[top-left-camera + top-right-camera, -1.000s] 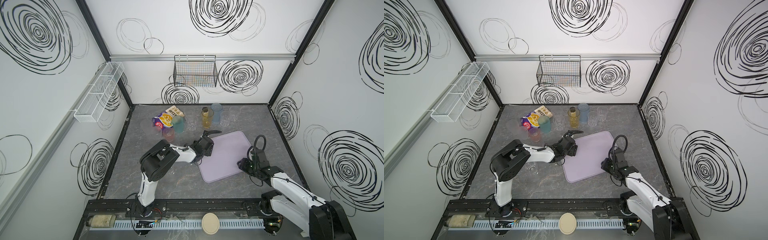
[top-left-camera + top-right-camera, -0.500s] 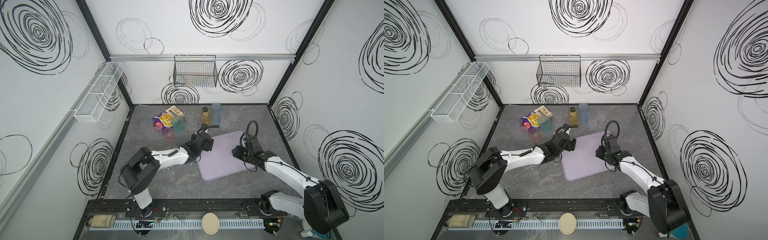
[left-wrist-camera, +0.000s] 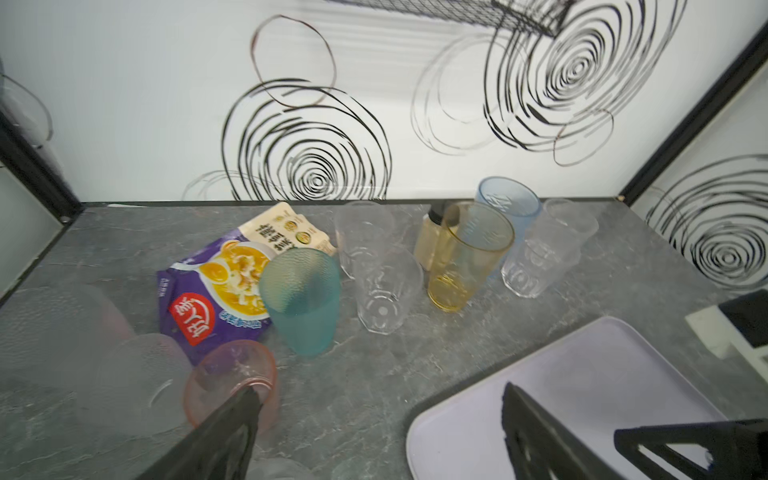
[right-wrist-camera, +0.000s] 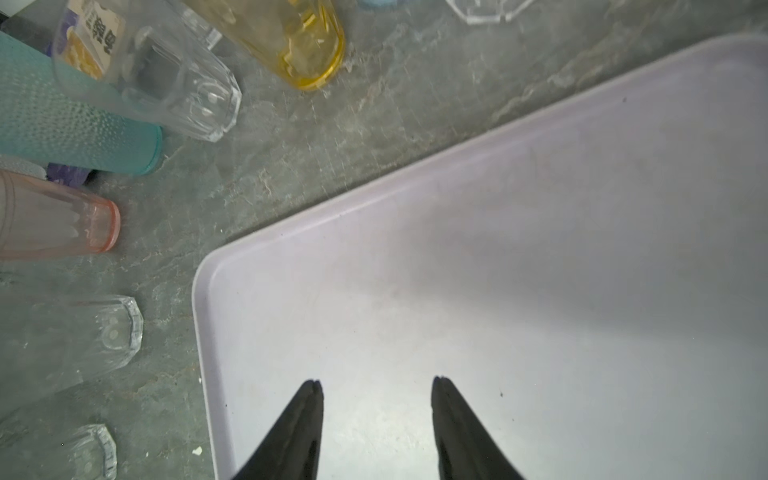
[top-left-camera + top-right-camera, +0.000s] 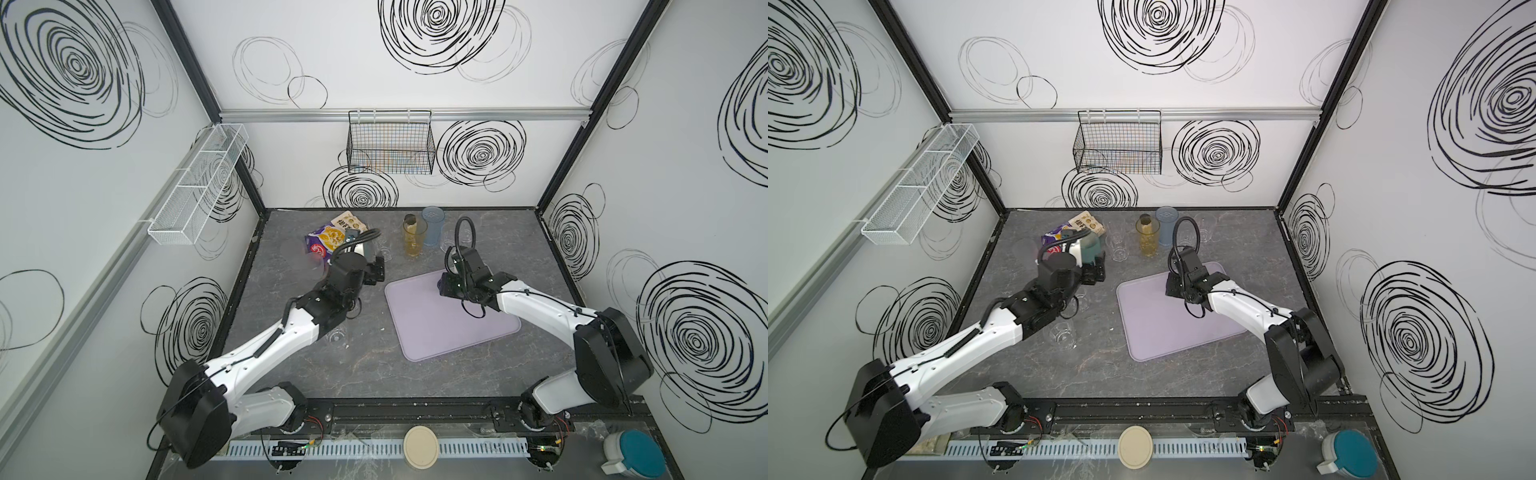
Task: Place the glasses into the tray
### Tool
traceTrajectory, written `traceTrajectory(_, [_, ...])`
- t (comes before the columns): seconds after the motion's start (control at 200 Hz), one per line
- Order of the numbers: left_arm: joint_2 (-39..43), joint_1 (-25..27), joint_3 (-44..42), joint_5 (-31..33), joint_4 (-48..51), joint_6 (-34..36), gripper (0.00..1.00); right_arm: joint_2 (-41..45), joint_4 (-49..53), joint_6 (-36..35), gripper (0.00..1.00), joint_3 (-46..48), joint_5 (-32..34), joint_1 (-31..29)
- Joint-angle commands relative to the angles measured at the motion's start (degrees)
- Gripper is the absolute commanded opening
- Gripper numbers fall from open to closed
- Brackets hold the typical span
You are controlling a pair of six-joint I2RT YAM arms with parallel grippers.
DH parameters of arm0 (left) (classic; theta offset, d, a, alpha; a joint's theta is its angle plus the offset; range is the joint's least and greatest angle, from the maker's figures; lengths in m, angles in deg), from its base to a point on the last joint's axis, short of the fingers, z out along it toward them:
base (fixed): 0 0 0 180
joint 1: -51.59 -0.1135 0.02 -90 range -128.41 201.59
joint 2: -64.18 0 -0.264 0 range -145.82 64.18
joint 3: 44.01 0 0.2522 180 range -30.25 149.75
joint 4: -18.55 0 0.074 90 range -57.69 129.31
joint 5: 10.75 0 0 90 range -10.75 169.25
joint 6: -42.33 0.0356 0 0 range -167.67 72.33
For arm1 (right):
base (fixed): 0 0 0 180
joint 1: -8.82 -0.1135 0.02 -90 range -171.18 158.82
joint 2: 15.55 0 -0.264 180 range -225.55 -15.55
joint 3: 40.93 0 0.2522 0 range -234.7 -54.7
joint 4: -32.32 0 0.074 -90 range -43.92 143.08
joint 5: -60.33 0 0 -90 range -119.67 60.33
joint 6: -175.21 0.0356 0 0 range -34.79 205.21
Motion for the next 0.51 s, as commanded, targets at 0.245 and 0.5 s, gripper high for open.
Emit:
traceTrajectory(0.245, [11.26,-12.89,-7.21,-17.00,9.56,-3.33,0.96,-8.04,0.98,-6.15,0.51,-19.61,4.30,3.70])
traceTrajectory(0.5, [10.98,-7.79,-9.12,-16.54,5.46,-4.56,0.97,-22.34,9.07,-4.74,0.49,-39.65,3.18,5.26])
